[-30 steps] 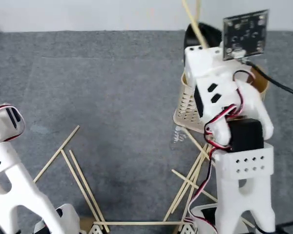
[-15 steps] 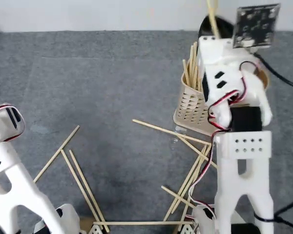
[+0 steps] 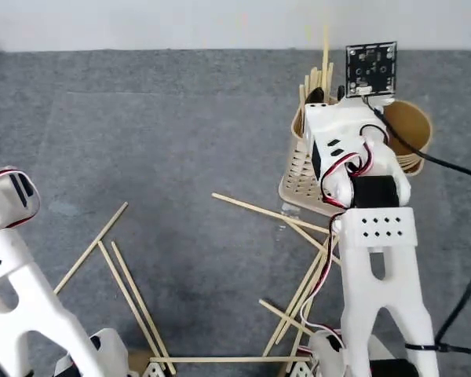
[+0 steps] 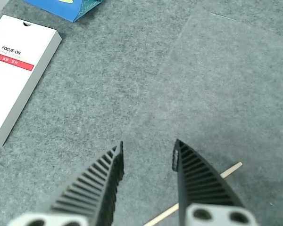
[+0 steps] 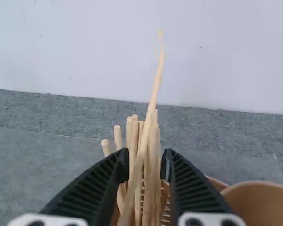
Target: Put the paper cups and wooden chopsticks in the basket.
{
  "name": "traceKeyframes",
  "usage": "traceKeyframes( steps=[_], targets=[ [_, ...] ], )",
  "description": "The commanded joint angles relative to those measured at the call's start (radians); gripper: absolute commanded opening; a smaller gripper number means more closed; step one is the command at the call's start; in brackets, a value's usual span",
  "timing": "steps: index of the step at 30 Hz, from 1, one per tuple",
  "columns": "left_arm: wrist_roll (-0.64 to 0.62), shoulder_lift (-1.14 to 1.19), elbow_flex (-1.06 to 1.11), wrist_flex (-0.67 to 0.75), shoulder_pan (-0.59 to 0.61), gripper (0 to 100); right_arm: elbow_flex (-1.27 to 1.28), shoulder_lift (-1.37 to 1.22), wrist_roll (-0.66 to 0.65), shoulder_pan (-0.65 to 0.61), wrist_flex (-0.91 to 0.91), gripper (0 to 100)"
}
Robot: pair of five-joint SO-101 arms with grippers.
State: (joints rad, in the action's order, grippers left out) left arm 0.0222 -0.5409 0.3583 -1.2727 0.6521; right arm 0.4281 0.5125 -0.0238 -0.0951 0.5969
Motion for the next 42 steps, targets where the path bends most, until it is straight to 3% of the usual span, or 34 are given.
traceKeyframes(
  steps=[1,8,14,19,30,42],
  targets=[
    [0.006,-0.015,-0.005,0.018,0.003,17,-0.054,0.113,0.003,0.007,0.058,12.8],
    [0.006,-0.017,-0.005,0.018,0.0,17,-0.143,0.157,0.003,0.005,0.309,9.5],
    [0.006,-0.017,-0.005,0.017,-0.002,17,-0.143,0.137,0.011,-0.008,0.346,7.4],
    [0.006,-0.015,-0.004,0.017,-0.002,17,-0.232,-0.01,0.083,-0.038,0.435,8.0],
    [0.008,-0.017,0.021,0.025,0.002,17,-0.674,-0.343,0.189,-0.031,0.722,8.0],
    [0.008,-0.017,0.021,0.025,0.0,17,-0.729,-0.45,0.187,-0.016,0.743,8.0]
  ],
)
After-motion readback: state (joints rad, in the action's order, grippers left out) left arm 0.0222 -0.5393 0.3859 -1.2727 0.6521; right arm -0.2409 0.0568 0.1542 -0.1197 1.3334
